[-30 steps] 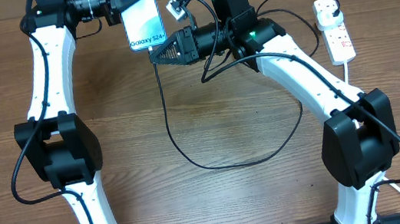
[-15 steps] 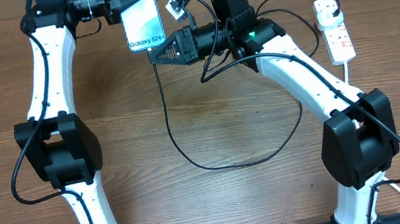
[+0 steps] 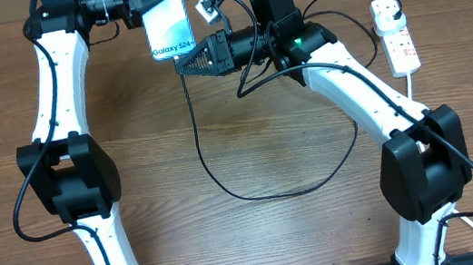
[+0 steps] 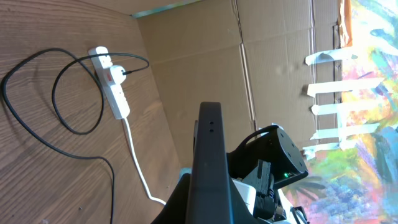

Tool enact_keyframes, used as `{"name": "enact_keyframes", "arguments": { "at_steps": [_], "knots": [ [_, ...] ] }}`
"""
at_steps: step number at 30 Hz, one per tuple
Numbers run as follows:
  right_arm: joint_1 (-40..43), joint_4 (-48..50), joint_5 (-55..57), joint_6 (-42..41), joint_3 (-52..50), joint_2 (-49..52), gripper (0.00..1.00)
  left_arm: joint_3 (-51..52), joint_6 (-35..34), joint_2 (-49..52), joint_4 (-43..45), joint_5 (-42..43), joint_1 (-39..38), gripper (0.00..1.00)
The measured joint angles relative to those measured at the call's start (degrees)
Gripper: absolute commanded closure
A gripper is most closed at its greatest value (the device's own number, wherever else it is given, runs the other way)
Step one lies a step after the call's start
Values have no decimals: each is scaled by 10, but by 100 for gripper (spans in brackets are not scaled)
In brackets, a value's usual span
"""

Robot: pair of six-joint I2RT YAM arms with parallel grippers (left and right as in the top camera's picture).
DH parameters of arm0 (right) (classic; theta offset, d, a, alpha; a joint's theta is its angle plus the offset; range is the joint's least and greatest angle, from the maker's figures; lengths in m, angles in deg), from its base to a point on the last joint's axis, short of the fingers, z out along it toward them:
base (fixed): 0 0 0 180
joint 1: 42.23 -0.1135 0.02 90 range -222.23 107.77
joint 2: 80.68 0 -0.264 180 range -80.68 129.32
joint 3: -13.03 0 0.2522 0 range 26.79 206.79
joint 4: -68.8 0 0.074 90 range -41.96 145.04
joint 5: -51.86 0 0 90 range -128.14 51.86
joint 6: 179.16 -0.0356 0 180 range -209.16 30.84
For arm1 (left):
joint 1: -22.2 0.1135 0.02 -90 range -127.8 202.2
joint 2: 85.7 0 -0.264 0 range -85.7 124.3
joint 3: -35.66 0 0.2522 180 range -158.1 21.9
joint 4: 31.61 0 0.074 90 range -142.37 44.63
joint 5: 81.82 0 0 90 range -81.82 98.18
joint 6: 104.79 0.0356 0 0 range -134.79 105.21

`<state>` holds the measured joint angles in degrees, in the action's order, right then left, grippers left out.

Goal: Plug charger to phone and switch on socket
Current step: 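Align and push the USB-C plug into the phone's bottom port, then release the plug and lower the phone onto the table with the left gripper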

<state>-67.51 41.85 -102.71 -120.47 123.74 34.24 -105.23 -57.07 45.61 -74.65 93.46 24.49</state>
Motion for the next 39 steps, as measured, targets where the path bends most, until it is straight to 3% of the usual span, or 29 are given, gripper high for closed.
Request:
{"name": "enact_keyframes", "arguments": {
  "at_steps": [23,32,39],
  "knots": [
    [1,27,-2,-26,-7,0,95,0,-1,0,0,-4,-1,96],
    [1,27,10,-32,-6,0,53,0,7,0,-6,-3,-4,96],
    [14,30,27,-25,-6,0,47,0,7,0,-9,24,-27,96]
  ]
}}
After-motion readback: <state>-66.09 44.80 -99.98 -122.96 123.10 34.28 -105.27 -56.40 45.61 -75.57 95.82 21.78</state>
